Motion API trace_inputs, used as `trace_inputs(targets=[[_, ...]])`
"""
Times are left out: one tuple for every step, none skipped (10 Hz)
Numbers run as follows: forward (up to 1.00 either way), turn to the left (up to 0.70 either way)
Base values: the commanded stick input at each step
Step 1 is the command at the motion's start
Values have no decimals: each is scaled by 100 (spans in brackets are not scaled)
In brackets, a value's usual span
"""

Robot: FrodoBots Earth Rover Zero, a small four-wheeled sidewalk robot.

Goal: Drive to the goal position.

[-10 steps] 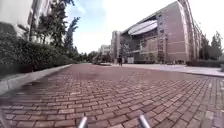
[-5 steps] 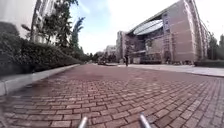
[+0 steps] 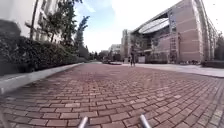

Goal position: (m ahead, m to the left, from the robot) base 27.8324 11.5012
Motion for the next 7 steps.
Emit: trace_inputs(targets=[[70,14],[70,14],[70,14],[70,14],[70,14],[70,14],[70,0]])
